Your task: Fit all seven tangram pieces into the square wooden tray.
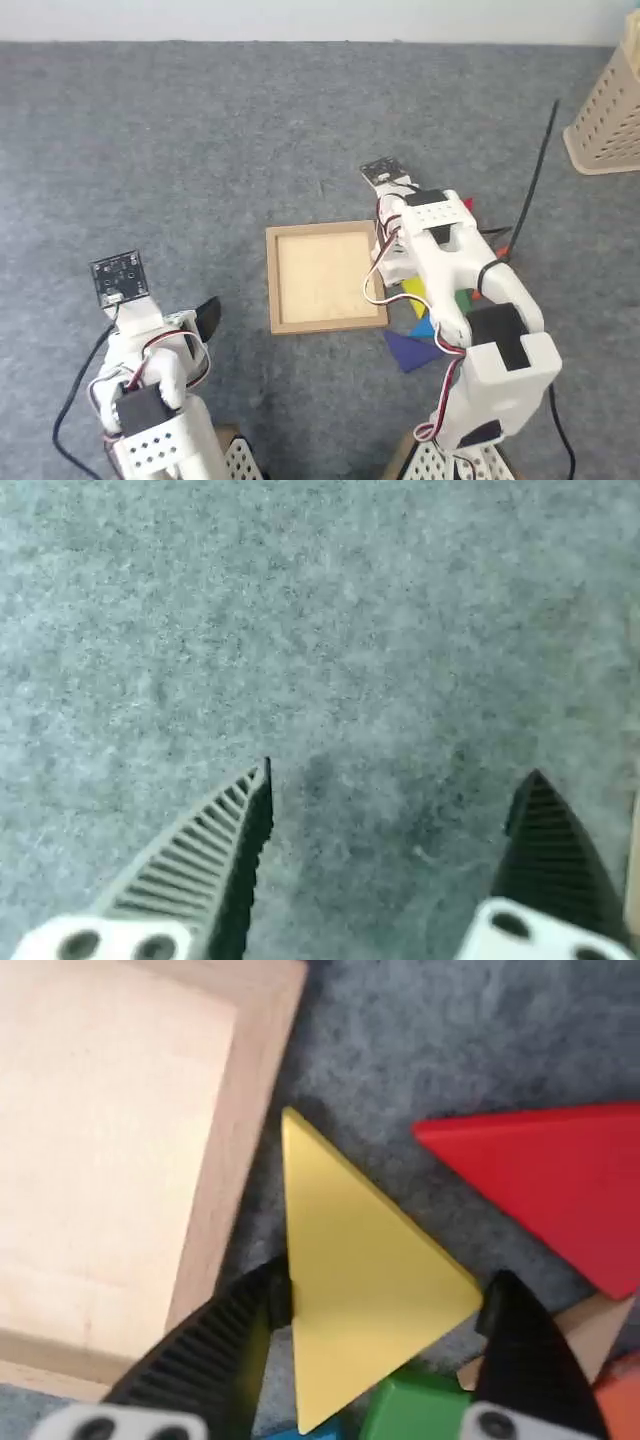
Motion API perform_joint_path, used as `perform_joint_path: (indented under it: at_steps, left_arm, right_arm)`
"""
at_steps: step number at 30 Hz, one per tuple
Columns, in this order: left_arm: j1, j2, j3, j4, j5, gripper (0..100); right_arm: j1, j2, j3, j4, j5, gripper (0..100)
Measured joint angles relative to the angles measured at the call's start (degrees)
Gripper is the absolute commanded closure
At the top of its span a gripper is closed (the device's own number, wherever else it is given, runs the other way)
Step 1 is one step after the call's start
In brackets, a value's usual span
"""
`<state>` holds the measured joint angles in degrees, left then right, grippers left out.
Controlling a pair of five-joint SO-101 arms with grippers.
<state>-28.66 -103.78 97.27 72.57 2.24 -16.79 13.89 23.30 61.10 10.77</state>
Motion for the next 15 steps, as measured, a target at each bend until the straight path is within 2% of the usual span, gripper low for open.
perform_joint_path:
  at_steps: [11,15]
  left_arm:
    - [0.0,0.0,0.0,0.0,0.0,65]
    - [0.0,0.0,0.0,0.0,0.0,65]
  right_arm:
    - [1.1,-0.7,0.2,0.0,-1.7,75.3]
    - [1.8,-5.6,5.3,0.0,-1.7,75.3]
